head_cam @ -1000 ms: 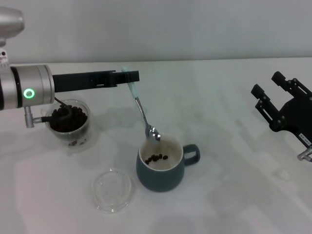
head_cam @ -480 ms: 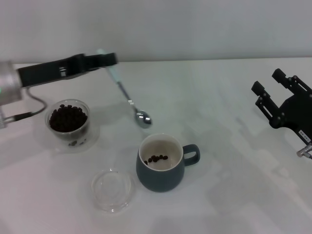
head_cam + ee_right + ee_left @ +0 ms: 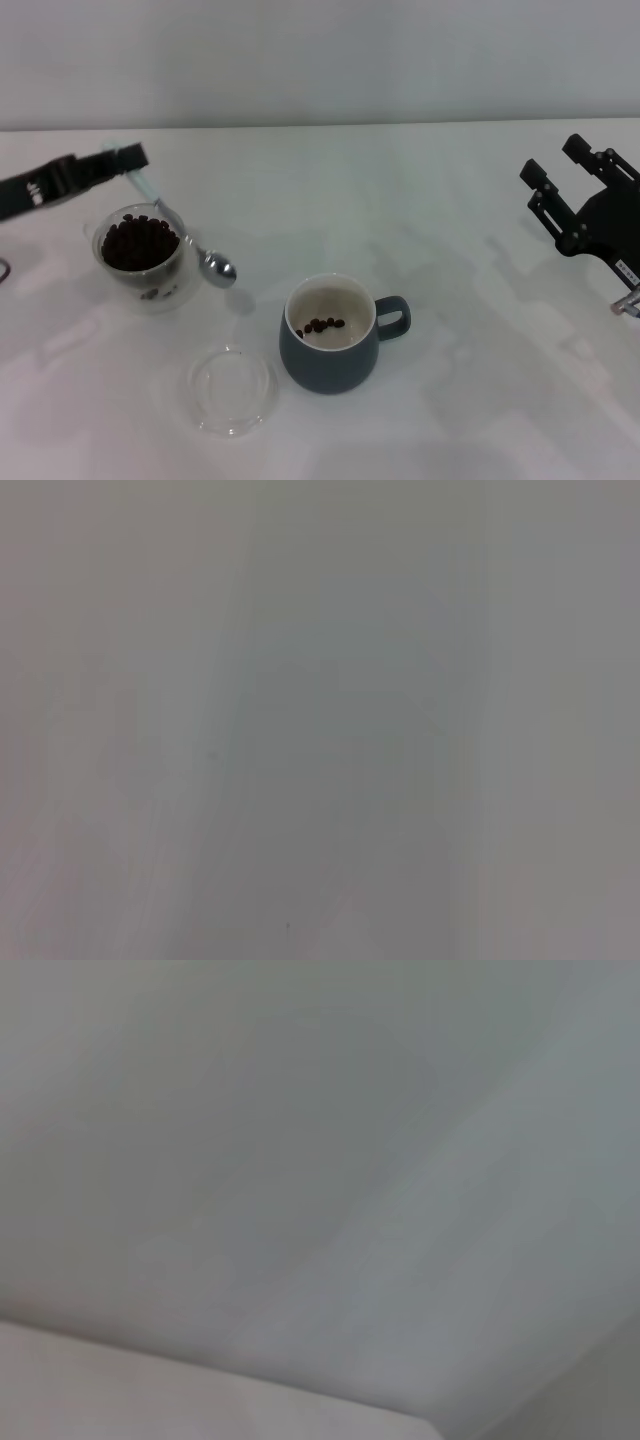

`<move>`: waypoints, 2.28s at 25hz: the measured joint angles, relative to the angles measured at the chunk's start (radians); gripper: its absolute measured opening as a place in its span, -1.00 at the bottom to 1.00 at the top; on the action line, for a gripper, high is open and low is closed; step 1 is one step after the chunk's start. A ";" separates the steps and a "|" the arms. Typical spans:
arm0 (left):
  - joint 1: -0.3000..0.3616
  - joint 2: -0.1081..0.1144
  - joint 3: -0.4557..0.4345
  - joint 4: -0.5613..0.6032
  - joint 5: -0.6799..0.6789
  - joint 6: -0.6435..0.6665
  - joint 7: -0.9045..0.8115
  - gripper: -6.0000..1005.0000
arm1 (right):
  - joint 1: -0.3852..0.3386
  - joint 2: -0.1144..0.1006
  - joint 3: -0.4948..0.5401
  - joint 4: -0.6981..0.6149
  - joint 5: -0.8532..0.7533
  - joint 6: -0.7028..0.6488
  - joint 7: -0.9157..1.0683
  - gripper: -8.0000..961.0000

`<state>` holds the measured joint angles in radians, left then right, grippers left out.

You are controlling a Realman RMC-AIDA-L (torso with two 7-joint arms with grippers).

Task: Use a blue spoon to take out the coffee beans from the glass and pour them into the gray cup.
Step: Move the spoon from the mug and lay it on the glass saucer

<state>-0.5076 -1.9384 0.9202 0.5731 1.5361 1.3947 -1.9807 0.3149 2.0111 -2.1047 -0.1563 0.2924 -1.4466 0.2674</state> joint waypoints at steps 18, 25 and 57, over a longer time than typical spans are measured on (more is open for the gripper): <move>0.040 -0.043 0.008 -0.070 0.140 -0.026 0.027 -0.73 | 0.005 0.000 0.002 0.000 0.001 -0.005 -0.017 0.18; 0.049 -0.048 0.008 -0.100 0.170 -0.045 0.048 -0.73 | 0.002 0.000 0.001 0.000 -0.002 -0.009 -0.017 0.18; 0.001 -0.096 0.009 -0.101 0.292 -0.110 0.056 -0.44 | -0.001 0.000 -0.003 0.000 -0.006 -0.011 -0.015 0.18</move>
<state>-0.5066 -2.0340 0.9296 0.4720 1.8286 1.2842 -1.9247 0.3138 2.0110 -2.1078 -0.1564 0.2868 -1.4580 0.2525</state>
